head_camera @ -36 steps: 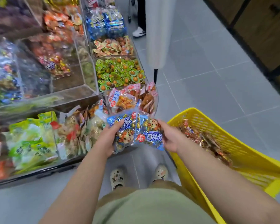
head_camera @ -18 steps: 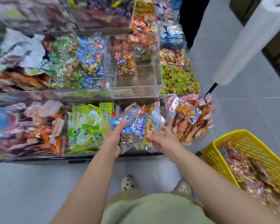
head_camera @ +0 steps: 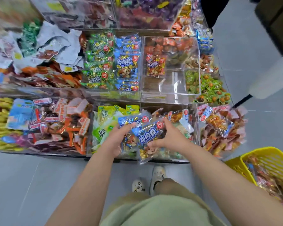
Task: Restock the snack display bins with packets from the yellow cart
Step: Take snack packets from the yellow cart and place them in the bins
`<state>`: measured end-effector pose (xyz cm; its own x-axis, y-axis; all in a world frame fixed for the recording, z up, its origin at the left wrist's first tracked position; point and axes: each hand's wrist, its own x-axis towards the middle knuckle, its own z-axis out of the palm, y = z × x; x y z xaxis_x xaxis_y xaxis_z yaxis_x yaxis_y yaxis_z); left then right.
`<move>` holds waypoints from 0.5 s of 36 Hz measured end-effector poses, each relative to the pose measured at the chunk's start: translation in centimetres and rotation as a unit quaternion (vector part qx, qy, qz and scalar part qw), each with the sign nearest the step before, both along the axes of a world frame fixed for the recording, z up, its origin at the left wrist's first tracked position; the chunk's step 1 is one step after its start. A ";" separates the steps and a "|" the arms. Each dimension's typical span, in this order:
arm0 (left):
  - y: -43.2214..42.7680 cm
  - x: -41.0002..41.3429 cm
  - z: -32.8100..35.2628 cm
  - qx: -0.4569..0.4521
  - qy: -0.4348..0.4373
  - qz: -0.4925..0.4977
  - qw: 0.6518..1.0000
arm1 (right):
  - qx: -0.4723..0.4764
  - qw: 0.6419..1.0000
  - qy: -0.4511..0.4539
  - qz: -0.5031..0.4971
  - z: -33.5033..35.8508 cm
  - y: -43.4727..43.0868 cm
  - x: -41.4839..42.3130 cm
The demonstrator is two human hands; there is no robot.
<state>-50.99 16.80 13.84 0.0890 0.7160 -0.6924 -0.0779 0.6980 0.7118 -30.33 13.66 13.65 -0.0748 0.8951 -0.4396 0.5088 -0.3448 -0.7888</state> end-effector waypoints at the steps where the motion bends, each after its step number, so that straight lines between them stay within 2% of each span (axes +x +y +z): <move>1: 0.3 -0.2 0.2 0.005 -0.005 0.011 1.000 | -0.026 1.000 0.011 -0.008 -0.2 0.5 0.1; 6: 2.2 -1.3 0.9 -0.004 -0.012 0.084 0.996 | -0.127 0.972 0.167 -0.103 -1.6 2.9 0.2; 11: 3.6 -2.2 2.4 0.010 -0.010 0.140 0.990 | -0.172 0.936 0.266 -0.154 -1.7 6.5 0.4; 15: 4.9 -3.6 2.5 0.025 -0.005 0.178 0.984 | -0.119 0.933 0.288 -0.179 -0.8 10.0 0.3; 18: 6.0 -5.0 3.0 0.038 0.015 0.166 0.985 | -0.078 0.930 0.277 -0.229 0.3 12.8 -0.2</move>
